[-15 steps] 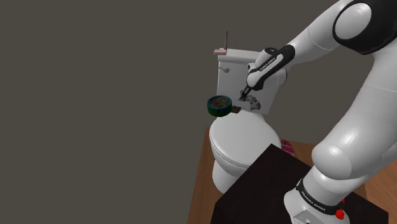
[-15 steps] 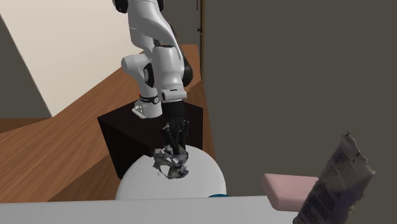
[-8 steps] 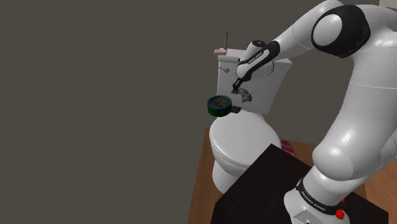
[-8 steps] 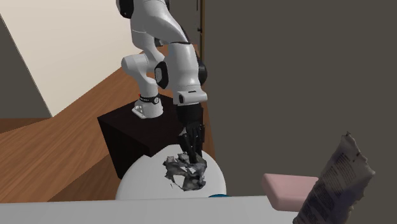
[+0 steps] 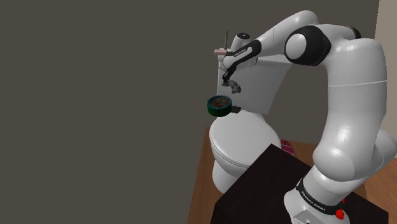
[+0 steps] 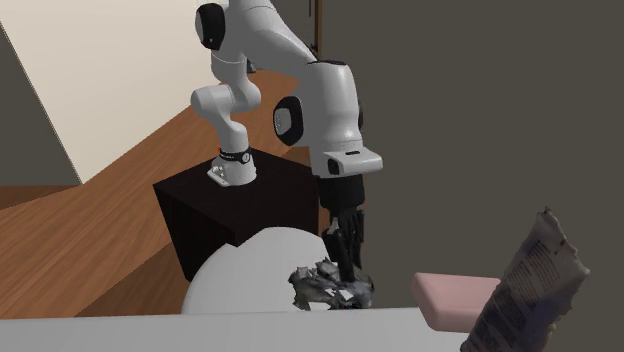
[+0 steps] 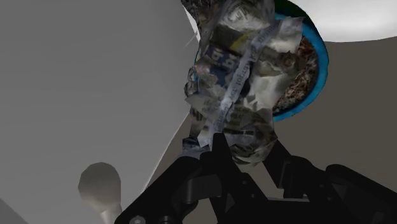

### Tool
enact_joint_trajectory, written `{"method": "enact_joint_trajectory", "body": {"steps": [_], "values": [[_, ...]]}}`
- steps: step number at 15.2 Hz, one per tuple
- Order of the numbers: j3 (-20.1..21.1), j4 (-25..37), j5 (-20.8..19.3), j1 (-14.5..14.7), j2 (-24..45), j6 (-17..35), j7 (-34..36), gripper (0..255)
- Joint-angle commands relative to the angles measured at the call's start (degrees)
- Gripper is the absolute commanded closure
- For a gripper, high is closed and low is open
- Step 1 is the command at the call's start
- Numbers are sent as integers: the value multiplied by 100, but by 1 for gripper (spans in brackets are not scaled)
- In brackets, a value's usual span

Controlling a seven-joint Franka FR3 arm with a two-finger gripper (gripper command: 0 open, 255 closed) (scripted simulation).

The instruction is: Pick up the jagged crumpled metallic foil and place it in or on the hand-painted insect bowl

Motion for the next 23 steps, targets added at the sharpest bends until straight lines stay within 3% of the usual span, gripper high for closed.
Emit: {"method": "enact_joint_trajectory", "body": {"steps": [1, 3, 23], "values": [[34, 831, 48, 1, 449, -385, -5, 255], [57, 1617, 78, 14, 883, -741, 8, 255], [19, 1363, 38, 26, 1708, 332, 155, 255]]}}
